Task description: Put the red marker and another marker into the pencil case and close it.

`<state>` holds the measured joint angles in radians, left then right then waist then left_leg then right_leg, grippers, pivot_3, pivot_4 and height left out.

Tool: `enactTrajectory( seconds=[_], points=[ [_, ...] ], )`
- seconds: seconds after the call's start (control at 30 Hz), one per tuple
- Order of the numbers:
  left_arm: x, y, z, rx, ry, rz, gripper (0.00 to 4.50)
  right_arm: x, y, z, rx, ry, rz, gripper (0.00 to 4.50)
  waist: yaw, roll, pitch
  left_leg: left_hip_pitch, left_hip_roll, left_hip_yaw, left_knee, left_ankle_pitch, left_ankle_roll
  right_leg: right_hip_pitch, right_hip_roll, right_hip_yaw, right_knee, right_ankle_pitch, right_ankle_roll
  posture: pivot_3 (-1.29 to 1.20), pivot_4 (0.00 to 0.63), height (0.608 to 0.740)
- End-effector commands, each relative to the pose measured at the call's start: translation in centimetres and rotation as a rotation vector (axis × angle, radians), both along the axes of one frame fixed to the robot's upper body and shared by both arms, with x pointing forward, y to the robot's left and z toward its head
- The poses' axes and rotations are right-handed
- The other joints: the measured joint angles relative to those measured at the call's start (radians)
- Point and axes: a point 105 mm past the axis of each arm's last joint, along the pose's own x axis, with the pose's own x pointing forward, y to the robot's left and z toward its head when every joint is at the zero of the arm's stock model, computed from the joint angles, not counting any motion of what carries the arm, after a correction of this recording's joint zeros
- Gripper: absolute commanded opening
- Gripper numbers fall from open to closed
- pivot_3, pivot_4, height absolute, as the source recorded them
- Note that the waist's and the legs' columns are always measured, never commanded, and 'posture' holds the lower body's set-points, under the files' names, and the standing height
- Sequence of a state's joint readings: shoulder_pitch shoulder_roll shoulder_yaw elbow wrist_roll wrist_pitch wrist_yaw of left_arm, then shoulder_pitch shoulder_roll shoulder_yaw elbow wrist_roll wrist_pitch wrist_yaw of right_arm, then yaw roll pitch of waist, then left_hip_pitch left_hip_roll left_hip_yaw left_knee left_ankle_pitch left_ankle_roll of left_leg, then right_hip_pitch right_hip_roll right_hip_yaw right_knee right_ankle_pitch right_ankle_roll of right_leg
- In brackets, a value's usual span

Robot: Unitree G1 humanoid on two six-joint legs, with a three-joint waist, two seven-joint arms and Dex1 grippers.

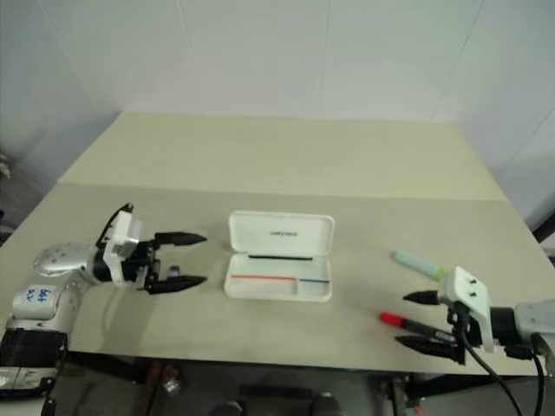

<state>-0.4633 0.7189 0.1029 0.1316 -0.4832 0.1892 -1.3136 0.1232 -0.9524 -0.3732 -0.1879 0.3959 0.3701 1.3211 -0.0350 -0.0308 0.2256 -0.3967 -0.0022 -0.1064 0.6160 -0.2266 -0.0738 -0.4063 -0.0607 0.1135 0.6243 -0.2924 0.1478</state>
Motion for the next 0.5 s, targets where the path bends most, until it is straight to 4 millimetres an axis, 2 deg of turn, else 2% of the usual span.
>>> enactTrajectory(
  seconds=[0.03,0.2,0.5],
  points=[
    [0.0,-0.3,0.8,-0.001,-0.030,-0.024,4.50,-0.1,-1.1,0.7,-0.019,-0.037,-0.033,4.47,-0.001,0.000,0.000,0.000,0.000,0.001,0.000,0.000,0.000,0.000,0.000,0.001,0.000,0.000,0.000,0.00,0.150,0.740],
    [0.3,-0.4,1.1,-0.001,-0.036,-0.027,4.50,-0.2,-1.9,-0.9,-0.034,-0.007,-0.049,4.47,0.003,0.000,0.000,0.000,0.000,0.001,0.000,0.000,0.000,0.000,0.000,0.001,0.000,0.001,0.001,0.00,0.150,0.740],
    [0.4,-0.1,1.5,0.002,-0.057,-0.014,4.50,1.3,-3.2,-2.6,-0.053,0.019,-0.054,4.47,-0.003,0.000,0.000,0.003,0.000,0.002,0.000,0.000,0.000,0.002,0.000,0.002,-0.001,0.001,0.002,0.00,0.150,0.740]
  ],
)
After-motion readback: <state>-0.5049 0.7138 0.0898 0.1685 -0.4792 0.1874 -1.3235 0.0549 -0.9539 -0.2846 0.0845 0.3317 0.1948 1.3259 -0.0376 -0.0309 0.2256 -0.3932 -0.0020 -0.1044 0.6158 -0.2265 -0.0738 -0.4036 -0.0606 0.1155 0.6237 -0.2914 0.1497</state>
